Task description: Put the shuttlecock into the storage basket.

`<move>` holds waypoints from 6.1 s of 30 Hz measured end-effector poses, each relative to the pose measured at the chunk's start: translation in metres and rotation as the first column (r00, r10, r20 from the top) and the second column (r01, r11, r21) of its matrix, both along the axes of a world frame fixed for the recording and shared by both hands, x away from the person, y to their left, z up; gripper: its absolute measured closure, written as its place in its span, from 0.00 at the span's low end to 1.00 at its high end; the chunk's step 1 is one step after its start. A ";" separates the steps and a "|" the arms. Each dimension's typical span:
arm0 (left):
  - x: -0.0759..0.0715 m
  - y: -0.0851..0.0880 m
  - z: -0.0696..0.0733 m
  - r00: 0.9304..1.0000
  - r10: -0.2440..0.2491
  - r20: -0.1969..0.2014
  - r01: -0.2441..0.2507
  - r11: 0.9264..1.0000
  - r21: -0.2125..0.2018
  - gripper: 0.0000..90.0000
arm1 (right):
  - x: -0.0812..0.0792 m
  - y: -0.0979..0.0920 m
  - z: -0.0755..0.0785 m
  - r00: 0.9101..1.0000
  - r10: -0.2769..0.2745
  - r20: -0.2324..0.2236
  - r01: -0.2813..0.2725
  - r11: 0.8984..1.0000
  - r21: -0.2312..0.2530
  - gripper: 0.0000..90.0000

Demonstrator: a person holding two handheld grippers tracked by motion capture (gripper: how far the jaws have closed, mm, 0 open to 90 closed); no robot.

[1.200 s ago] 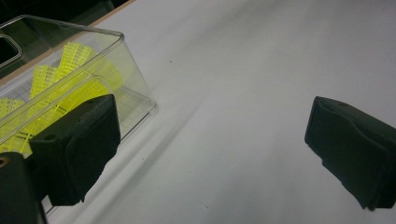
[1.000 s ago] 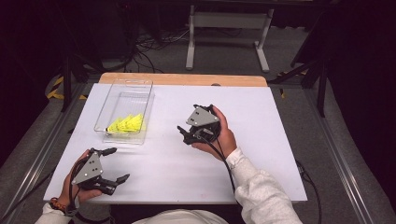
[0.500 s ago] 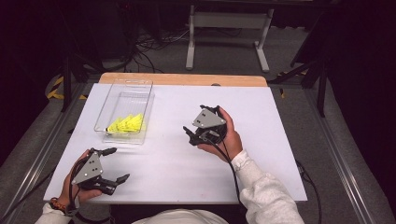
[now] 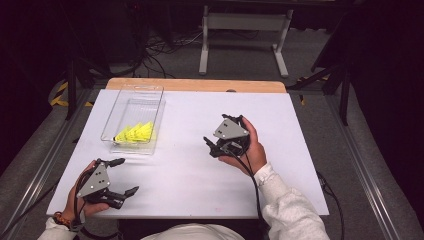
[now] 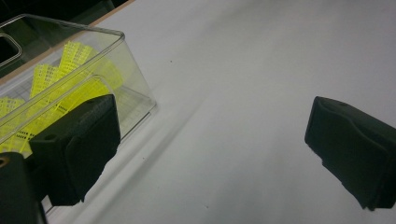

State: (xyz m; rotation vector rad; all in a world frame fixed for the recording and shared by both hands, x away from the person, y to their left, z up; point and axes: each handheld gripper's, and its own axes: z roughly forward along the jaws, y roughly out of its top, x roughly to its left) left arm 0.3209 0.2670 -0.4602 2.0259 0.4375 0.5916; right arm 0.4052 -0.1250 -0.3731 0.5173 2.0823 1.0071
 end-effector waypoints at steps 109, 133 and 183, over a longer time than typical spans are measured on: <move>0.007 -0.003 0.001 1.000 0.006 0.010 -0.006 1.000 -0.002 0.05 | -0.049 -0.100 -0.056 0.996 -0.089 -0.022 0.089 0.996 -0.001 0.09; 0.010 -0.005 0.002 1.000 -0.002 0.020 0.002 1.000 -0.001 0.05 | -0.067 -0.123 -0.076 0.991 -0.123 -0.061 0.126 0.991 0.044 0.07; 0.015 -0.011 -0.002 1.000 0.018 0.021 -0.018 1.000 -0.017 0.03 | -0.085 -0.109 -0.082 0.998 -0.058 -0.001 0.058 0.995 0.085 0.05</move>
